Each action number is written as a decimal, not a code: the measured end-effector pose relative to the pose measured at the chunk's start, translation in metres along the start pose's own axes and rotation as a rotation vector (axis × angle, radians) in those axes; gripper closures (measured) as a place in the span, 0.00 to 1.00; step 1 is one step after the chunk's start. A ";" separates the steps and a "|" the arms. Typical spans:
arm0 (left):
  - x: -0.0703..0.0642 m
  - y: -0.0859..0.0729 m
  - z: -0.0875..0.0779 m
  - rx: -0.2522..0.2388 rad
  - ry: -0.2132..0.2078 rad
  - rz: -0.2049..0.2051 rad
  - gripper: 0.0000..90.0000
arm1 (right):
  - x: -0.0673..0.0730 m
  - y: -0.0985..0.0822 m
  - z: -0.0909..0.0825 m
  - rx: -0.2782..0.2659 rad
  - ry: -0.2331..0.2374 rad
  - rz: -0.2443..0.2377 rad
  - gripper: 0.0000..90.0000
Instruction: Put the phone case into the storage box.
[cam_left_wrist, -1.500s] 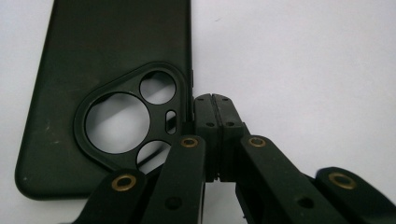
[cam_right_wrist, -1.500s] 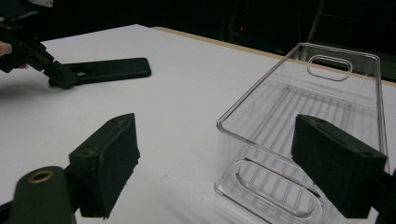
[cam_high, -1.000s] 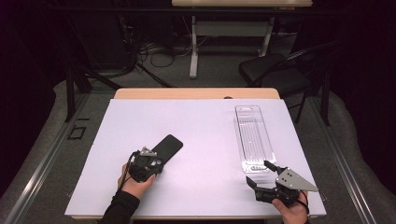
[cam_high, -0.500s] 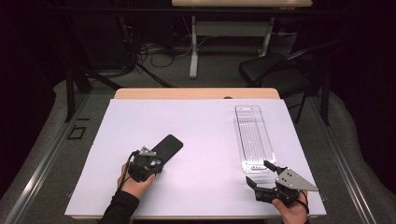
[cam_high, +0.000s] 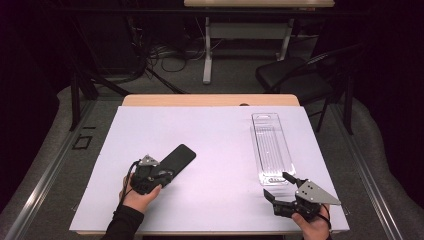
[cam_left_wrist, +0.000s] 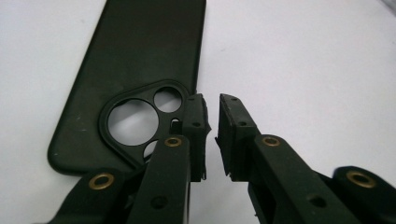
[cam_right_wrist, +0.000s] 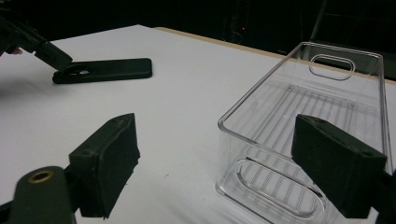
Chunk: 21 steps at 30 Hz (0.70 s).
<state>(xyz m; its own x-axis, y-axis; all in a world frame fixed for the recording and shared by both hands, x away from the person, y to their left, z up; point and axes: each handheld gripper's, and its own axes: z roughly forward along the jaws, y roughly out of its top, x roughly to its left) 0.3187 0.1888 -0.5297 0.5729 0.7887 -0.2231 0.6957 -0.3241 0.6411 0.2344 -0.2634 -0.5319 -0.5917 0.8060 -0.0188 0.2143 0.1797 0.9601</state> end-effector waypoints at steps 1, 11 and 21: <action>0.001 0.000 -0.001 0.001 -0.005 -0.001 0.90 | 0.000 0.000 0.000 0.001 0.001 -0.001 0.16; 0.005 -0.001 -0.004 -0.033 0.009 -0.007 0.67 | 0.000 0.000 0.000 0.000 0.000 -0.002 0.16; 0.009 0.000 -0.007 -0.070 0.027 0.031 0.53 | 0.000 0.000 0.000 -0.002 0.000 -0.003 0.16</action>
<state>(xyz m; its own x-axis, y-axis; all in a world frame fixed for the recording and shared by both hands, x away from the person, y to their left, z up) 0.3204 0.1992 -0.5267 0.5815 0.7927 -0.1829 0.6449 -0.3121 0.6977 0.2343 -0.2635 -0.5319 -0.5919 0.8057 -0.0217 0.2109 0.1808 0.9606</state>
